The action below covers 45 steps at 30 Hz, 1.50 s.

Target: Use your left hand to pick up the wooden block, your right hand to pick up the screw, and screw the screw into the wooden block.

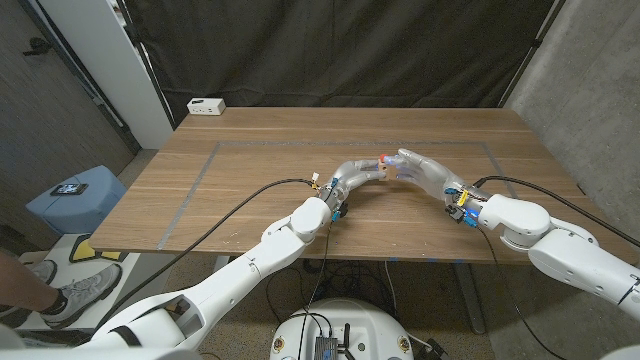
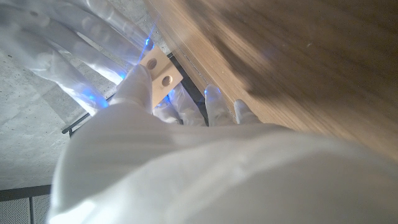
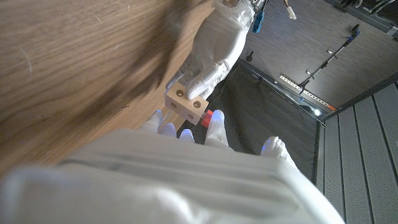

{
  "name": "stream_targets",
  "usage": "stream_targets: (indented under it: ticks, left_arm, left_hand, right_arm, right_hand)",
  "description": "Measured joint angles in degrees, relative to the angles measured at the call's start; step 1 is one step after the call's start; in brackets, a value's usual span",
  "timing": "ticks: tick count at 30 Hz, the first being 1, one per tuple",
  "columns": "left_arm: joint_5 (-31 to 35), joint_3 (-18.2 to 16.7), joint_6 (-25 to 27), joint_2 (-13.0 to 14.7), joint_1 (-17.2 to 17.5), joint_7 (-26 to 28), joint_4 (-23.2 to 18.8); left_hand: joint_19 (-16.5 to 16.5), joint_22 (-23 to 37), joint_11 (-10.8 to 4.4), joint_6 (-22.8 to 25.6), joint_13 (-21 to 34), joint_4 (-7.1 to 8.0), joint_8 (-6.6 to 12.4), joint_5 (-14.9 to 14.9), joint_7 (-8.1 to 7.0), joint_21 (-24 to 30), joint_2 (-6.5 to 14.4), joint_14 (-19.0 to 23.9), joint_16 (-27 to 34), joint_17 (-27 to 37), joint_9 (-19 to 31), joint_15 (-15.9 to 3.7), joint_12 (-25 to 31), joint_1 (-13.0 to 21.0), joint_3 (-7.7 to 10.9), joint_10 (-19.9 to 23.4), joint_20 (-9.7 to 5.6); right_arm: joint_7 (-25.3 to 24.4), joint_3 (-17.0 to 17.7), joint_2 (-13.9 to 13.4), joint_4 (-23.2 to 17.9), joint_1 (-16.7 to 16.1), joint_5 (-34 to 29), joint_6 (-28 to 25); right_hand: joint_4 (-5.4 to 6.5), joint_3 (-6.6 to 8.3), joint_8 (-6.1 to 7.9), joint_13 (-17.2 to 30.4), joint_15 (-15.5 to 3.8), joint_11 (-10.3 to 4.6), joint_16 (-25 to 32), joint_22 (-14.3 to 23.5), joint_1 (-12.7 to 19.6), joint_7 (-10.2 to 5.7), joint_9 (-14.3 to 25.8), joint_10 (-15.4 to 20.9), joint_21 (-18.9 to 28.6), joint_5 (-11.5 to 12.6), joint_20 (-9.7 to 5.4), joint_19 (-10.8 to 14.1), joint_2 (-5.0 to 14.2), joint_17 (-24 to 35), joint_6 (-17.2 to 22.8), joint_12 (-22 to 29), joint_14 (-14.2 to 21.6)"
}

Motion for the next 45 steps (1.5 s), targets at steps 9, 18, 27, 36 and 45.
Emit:
stream_targets:
  ticks: [9,18,27,36,45]
  left_arm:
    - [0.0,0.0,-0.1,0.0,0.1,0.0,-0.1]
    - [0.4,0.1,-0.4,0.2,0.2,0.1,-0.3]
    - [0.6,0.1,-0.5,0.3,0.3,0.3,-0.6]
    - [0.8,0.1,-0.5,0.4,0.5,0.4,-1.0]
    - [1.0,0.1,-0.6,0.4,0.6,0.5,-1.1]
  left_hand:
    - [0.0,0.0,0.0,0.0,0.0,-0.02,0.0,0.0,-0.01,0.0,0.0,-0.3,0.0,0.0,0.0,0.31,0.0,0.0,-0.02,0.0,0.0]
    - [0.0,0.0,0.0,0.0,0.0,-0.03,0.0,-0.1,-0.06,0.0,0.0,-0.3,0.0,0.0,0.0,0.31,0.0,0.0,-0.03,0.0,0.0]
    - [0.0,0.0,0.0,0.0,0.0,-0.09,0.0,-0.1,-0.07,0.0,-0.1,-0.3,0.0,0.0,0.0,0.31,0.0,0.1,-0.09,0.0,0.0]
    - [0.0,0.0,0.0,0.0,0.0,-0.1,0.0,-0.1,-0.08,0.0,-0.1,-0.3,0.0,0.0,0.0,0.31,0.0,0.1,-0.1,0.0,0.0]
    - [0.0,0.0,0.0,0.1,0.0,-0.05,0.0,-0.1,-0.17,0.0,-0.5,-0.3,0.0,-0.1,0.0,0.31,0.0,-0.1,0.08,0.0,0.0]
  right_arm:
    - [0.1,0.2,0.0,-0.3,-0.3,0.2,0.6]
    - [-0.3,1.9,-0.2,0.1,-1.7,1.0,1.4]
    - [-0.3,2.7,0.3,1.3,-2.0,1.4,2.4]
    - [0.0,2.8,0.9,2.7,-1.1,1.2,2.7]
    - [0.2,2.2,1.9,4.3,-0.2,0.5,3.2]
  right_hand:
    - [0.0,0.0,0.0,0.0,0.0,0.0,0.0,0.0,0.0,-0.2,0.0,0.0,0.0,0.0,0.0,0.0,0.0,0.0,0.2,0.0,0.0]
    - [-0.24,0.24,0.0,0.0,0.0,0.0,0.0,0.0,0.0,0.64,0.0,0.0,0.0,0.0,0.0,0.0,0.0,0.0,1.0,0.0,0.0]
    - [-0.24,0.24,-0.26,0.0,0.0,0.0,0.0,0.0,0.0,1.66,0.0,0.0,0.0,0.0,-0.22,0.2,0.0,0.0,0.0,0.0,0.0]
    - [-0.24,0.24,-0.74,0.0,0.0,0.43,0.0,0.0,0.0,2.25,0.0,0.0,0.0,0.0,-0.22,0.2,0.0,-0.2,-1.5,0.0,0.0]
    - [-0.24,0.24,-1.11,0.0,0.0,0.43,0.0,0.0,0.0,2.46,0.0,0.0,0.0,0.0,-0.22,0.2,0.0,0.0,-2.3,0.0,0.0]
